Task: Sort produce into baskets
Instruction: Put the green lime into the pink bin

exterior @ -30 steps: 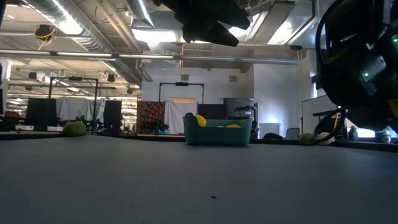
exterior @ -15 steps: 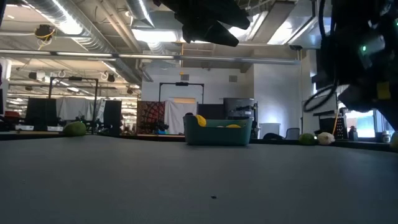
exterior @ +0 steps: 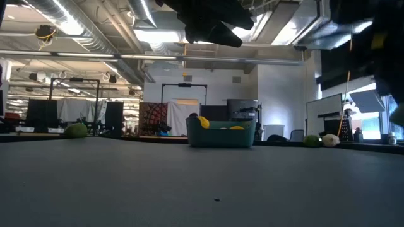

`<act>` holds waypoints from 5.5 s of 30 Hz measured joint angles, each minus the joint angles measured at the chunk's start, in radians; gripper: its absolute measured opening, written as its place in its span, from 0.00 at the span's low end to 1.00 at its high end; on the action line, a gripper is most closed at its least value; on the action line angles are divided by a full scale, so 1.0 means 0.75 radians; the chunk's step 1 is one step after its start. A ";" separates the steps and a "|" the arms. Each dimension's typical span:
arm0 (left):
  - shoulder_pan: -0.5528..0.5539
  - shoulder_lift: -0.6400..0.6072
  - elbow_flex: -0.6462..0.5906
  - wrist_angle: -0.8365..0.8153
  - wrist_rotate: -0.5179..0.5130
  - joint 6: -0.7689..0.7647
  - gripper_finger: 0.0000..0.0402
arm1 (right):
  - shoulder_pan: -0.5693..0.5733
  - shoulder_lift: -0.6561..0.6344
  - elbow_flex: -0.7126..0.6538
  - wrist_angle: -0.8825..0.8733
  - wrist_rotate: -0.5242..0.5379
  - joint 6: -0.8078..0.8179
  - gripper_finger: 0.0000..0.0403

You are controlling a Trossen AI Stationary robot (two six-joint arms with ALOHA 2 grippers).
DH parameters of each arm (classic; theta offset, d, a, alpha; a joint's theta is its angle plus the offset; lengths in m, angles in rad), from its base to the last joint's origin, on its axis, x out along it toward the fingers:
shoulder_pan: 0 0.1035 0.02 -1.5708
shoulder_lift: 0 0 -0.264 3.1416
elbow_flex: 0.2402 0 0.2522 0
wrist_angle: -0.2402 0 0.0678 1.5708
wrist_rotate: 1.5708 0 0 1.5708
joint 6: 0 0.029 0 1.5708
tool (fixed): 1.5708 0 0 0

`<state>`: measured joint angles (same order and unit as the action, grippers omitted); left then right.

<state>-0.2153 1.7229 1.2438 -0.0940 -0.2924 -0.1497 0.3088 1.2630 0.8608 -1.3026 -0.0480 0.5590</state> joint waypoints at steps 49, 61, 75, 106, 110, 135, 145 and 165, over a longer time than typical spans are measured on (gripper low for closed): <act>0.000 0.000 0.000 -0.001 0.000 -0.008 0.70 | 1.159 0.252 0.209 0.572 -0.026 1.398 0.42; 0.000 0.000 0.000 0.000 0.000 -0.008 0.70 | 1.159 0.435 0.209 0.574 -0.137 1.410 0.42; 0.000 0.000 0.000 0.000 0.000 -0.016 0.70 | 1.159 0.439 0.209 0.573 -0.138 1.418 0.53; 0.000 -0.021 -0.001 -0.060 -0.005 -0.083 0.70 | 1.035 0.422 0.575 0.197 0.622 0.955 0.64; 0.002 -0.077 -0.001 -0.197 -0.087 -0.149 0.70 | 1.036 0.423 0.554 0.196 0.814 0.919 0.64; 0.528 -0.296 -0.008 -1.418 -0.322 -0.625 0.70 | 1.036 0.423 0.455 0.119 1.216 0.784 0.64; 0.854 -0.296 -0.117 -1.449 -0.323 -0.527 0.70 | 1.036 0.423 0.455 0.102 1.307 0.783 0.64; 1.294 -0.281 -0.194 -1.380 -0.397 -0.375 0.70 | 1.007 0.424 0.415 0.120 1.341 0.788 0.64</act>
<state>0.7551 1.5121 1.0985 -1.1290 -0.5898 -0.4308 1.0641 1.5808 1.1722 -1.2127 0.9577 1.1502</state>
